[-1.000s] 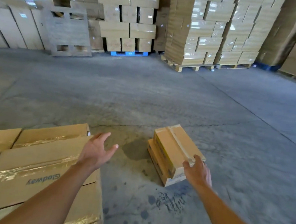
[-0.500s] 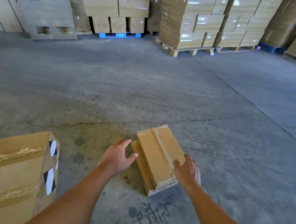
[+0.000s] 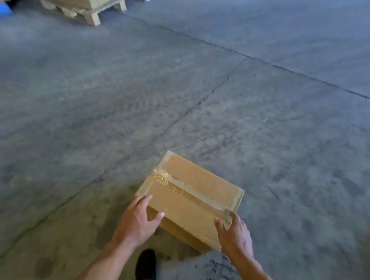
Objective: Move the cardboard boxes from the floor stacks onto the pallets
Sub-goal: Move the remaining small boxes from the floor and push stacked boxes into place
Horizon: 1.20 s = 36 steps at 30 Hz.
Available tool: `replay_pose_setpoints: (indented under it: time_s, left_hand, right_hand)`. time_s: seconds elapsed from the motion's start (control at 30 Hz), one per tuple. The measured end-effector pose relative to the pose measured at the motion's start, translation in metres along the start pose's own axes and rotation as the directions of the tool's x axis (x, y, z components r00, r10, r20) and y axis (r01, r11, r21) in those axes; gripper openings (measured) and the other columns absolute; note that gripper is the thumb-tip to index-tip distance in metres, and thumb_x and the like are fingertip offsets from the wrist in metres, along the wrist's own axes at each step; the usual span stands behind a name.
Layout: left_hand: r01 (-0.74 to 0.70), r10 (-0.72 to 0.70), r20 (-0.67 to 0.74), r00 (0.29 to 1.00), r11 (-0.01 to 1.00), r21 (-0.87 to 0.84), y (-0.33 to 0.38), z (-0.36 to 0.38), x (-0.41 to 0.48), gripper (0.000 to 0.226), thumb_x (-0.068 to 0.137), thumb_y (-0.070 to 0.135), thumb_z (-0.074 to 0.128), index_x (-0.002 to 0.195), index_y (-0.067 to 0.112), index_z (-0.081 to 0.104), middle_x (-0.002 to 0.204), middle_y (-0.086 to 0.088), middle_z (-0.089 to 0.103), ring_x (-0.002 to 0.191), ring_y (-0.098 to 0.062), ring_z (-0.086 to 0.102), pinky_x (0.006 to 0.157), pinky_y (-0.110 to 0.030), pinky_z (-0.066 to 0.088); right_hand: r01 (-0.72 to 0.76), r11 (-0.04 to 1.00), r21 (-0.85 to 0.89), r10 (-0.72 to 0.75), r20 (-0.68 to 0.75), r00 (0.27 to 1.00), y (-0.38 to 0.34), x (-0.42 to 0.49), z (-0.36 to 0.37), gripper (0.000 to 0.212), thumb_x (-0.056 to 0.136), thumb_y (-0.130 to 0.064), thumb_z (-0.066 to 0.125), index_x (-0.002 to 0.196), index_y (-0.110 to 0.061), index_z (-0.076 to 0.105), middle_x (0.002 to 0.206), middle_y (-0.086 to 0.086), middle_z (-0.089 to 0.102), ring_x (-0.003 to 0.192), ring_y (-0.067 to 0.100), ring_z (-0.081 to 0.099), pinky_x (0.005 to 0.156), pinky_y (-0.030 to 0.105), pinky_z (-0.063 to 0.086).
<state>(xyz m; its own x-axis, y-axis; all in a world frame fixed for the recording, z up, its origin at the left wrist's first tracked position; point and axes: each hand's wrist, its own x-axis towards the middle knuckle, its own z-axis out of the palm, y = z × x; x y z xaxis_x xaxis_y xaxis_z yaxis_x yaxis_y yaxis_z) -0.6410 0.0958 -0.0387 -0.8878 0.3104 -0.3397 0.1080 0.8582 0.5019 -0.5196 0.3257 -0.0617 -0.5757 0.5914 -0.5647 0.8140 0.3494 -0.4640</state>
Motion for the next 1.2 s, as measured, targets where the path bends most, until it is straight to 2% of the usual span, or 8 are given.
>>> replay_pose_setpoints:
  time_s: [0.1, 0.23, 0.47, 0.67, 0.83, 0.93, 1.07, 1.2]
  left_hand:
    - [-0.077, 0.059, 0.156, 0.986, 0.991, 0.113, -0.043, 0.001, 0.032, 0.070, 0.087, 0.044, 0.071, 0.144, 0.008, 0.051, 0.147, -0.007, 0.050, 0.134, -0.023, 0.048, 0.108, -0.029, 0.037]
    - [-0.108, 0.078, 0.246, 0.966, 0.988, 0.114, -0.082, 0.007, 0.074, 0.075, 0.086, 0.045, 0.072, 0.147, 0.008, 0.047, 0.149, -0.009, 0.047, 0.134, -0.026, 0.047, 0.106, -0.035, 0.042]
    - [-0.078, 0.052, 0.206, 0.977, 0.989, 0.124, -0.142, 0.065, 0.168, 0.085, 0.084, 0.050, 0.072, 0.151, 0.009, 0.038, 0.153, -0.011, 0.040, 0.134, -0.031, 0.046, 0.103, -0.046, 0.047]
    - [-0.043, 0.015, 0.162, 0.987, 0.985, 0.169, -0.199, 0.129, 0.234, 0.083, 0.087, 0.042, 0.072, 0.151, 0.004, 0.036, 0.153, -0.019, 0.038, 0.136, -0.035, 0.041, 0.108, -0.050, 0.039]
    - [0.068, -0.080, 0.122, 0.989, 0.992, 0.103, -0.240, 0.156, 0.259, 0.115, 0.068, 0.053, 0.080, 0.155, 0.003, 0.023, 0.156, -0.021, 0.030, 0.141, -0.036, 0.034, 0.114, -0.050, 0.034]
    - [0.115, -0.124, 0.173, 0.977, 0.991, 0.064, -0.256, 0.155, 0.274, 0.129, 0.056, 0.060, 0.082, 0.154, 0.004, 0.020, 0.156, -0.021, 0.030, 0.143, -0.035, 0.033, 0.117, -0.048, 0.032]
    - [0.039, -0.024, 0.359, 0.933, 0.999, -0.035, -0.254, 0.158, 0.296, 0.122, 0.051, 0.061, 0.091, 0.150, 0.023, 0.030, 0.145, -0.007, 0.047, 0.129, -0.027, 0.049, 0.107, -0.044, 0.041]
    - [0.027, 0.030, 0.338, 0.941, 0.986, -0.162, -0.243, 0.166, 0.299, 0.106, 0.042, 0.073, 0.081, 0.134, 0.036, 0.044, 0.129, 0.001, 0.058, 0.113, -0.023, 0.058, 0.099, -0.042, 0.049]
  right_hand:
    - [-0.209, 0.977, 0.038, 0.209, 0.004, 0.978, 0.001, -0.011, 0.036, 0.067, 0.098, -0.053, 0.050, 0.153, -0.016, 0.035, 0.150, 0.012, 0.047, 0.136, 0.030, 0.045, 0.108, 0.039, 0.038]
    - [-0.349, 0.932, 0.093, 0.353, -0.020, 0.936, -0.002, -0.017, 0.070, 0.068, 0.099, -0.054, 0.050, 0.151, -0.013, 0.037, 0.152, 0.013, 0.044, 0.139, 0.029, 0.042, 0.110, 0.038, 0.035]
    - [-0.486, 0.866, 0.121, 0.495, -0.060, 0.867, 0.029, 0.054, 0.131, 0.082, 0.095, -0.061, 0.050, 0.156, -0.011, 0.029, 0.158, 0.014, 0.036, 0.145, 0.030, 0.035, 0.116, 0.041, 0.030]
    - [-0.525, 0.838, 0.147, 0.539, -0.079, 0.838, 0.088, 0.127, 0.196, 0.083, 0.092, -0.060, 0.056, 0.155, -0.012, 0.031, 0.155, 0.013, 0.039, 0.141, 0.030, 0.038, 0.115, 0.043, 0.031]
    - [-0.523, 0.811, 0.264, 0.569, -0.141, 0.810, 0.128, 0.158, 0.232, 0.107, 0.074, -0.068, 0.073, 0.156, -0.017, 0.025, 0.155, 0.010, 0.040, 0.142, 0.029, 0.039, 0.117, 0.049, 0.034]
    - [-0.502, 0.788, 0.358, 0.572, -0.124, 0.810, 0.140, 0.163, 0.234, 0.125, 0.054, -0.084, 0.074, 0.155, -0.028, 0.025, 0.153, 0.003, 0.044, 0.140, 0.025, 0.043, 0.115, 0.048, 0.037]
    - [-0.406, 0.781, 0.475, 0.497, -0.079, 0.864, 0.145, 0.166, 0.234, 0.113, 0.053, -0.077, 0.081, 0.148, -0.038, 0.034, 0.140, -0.006, 0.053, 0.126, 0.019, 0.052, 0.109, 0.047, 0.045]
    - [-0.366, 0.722, 0.588, 0.501, -0.079, 0.862, 0.143, 0.165, 0.240, 0.113, 0.054, -0.077, 0.080, 0.149, -0.045, 0.027, 0.139, -0.007, 0.047, 0.127, 0.021, 0.049, 0.108, 0.055, 0.045]
